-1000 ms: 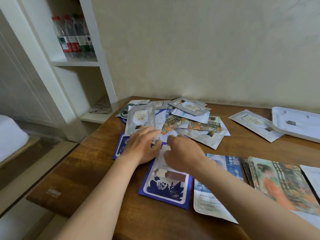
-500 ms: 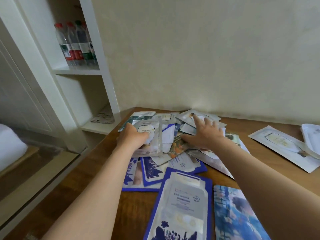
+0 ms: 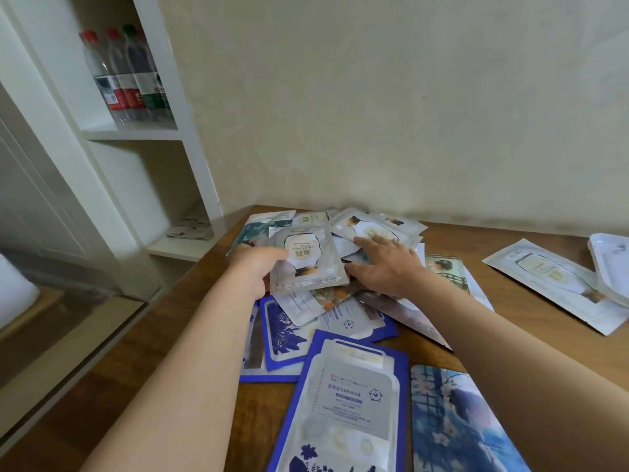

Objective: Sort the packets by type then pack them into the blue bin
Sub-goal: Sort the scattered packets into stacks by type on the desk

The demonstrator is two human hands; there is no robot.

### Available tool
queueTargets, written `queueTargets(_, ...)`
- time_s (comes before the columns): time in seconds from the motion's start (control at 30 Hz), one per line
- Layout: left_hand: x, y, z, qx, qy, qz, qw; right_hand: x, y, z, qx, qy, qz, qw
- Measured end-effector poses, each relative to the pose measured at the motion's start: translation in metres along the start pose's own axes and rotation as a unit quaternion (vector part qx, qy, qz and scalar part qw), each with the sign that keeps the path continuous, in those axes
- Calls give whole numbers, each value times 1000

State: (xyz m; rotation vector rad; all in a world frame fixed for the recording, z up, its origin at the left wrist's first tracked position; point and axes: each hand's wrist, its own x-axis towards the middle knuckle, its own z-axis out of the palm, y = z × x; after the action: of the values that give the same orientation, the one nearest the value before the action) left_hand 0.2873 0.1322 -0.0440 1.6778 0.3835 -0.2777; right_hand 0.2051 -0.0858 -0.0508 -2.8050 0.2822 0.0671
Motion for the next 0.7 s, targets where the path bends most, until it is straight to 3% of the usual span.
queueTargets(0.17,-3,-4,3,-105,53,-17,993,-3,3,-1,28,5,-21,999)
queueTargets(0.33,-11,4,10,-175,-26,-42,983,-6,4,-3,27,-12,-27,999)
queueTargets(0.47,-18,5,14,-106,-66,-61,990,-10,6,-4,42,-2,-50,998)
queueTargets(0.7,-22,7,35,-35,-71,-3,997,-22,10,-11,220,28,-70,973)
